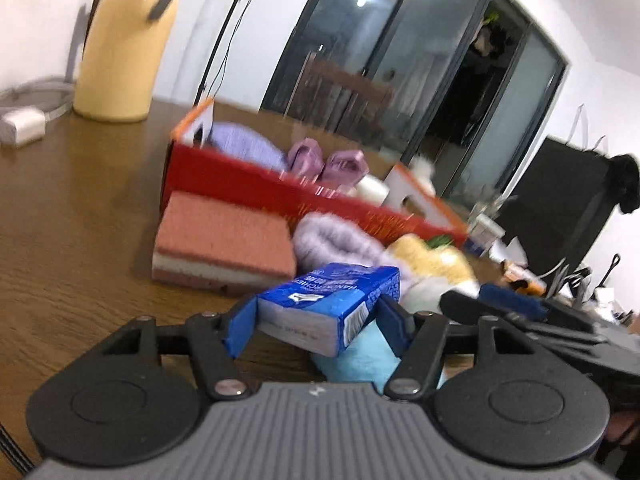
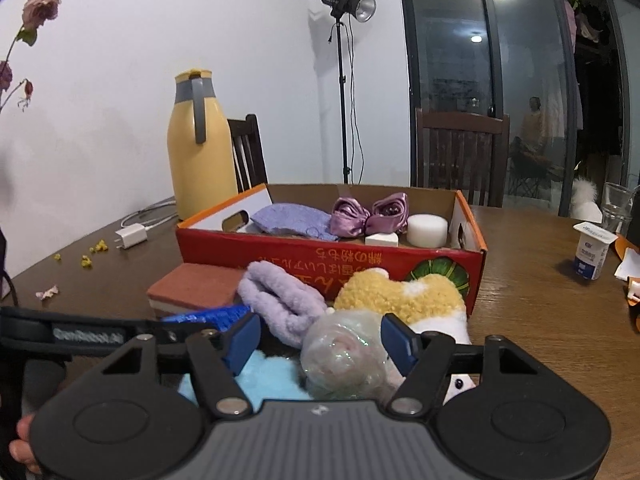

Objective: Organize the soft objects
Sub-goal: 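Close both tools on the blue tissue pack on the pile, then lift the blue tissue pack with both tools into the box and open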

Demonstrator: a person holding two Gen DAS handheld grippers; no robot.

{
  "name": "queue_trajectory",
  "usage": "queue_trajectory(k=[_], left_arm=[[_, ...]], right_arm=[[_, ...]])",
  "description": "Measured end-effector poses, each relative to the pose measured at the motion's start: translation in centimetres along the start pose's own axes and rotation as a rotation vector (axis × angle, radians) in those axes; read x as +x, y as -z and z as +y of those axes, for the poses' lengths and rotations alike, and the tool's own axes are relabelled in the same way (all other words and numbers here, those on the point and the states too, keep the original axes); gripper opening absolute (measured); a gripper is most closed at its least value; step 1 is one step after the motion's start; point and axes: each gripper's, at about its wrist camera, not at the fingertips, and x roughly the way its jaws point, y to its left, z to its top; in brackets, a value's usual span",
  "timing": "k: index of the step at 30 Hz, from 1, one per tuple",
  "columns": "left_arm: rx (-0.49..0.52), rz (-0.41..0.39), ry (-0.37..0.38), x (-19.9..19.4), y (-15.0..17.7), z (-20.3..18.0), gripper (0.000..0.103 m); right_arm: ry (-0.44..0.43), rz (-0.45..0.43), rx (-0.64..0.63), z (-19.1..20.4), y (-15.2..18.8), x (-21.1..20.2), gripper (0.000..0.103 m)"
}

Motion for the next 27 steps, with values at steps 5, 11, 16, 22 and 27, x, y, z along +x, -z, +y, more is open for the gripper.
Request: queue_trajectory(k=[5,11,16,22,27], left_arm=[[0.082,-0.050,0.044,-6.2,1.6,-1.1,0.066],[0.209,0.044,0.190,-9.8,7.7,-2.8,0.067],[0.250,0.095,0.094,-9.1,10.1,-2.7,0.069],[0.174,0.034,0.064,-12.5,10.1,-0.8,0.074],[0.011,0.034,0.118,-13.2,9.3,-0.2,0.038]], right_arm=[[-0.038,-0.017,-0.063,1.0,1.0,-3.8,0.067],[-0.098,0.039,0.042,0.4,4.0,-8.0,0.066],[-0.255,0.117,0.200,0.6,7.2,-8.5,0.056],[-0.350,0.144,0.346,0.8,7.9,-7.2,0.043],[-0.334,0.177,0.308,2.9,7.8,-6.8,0.029]])
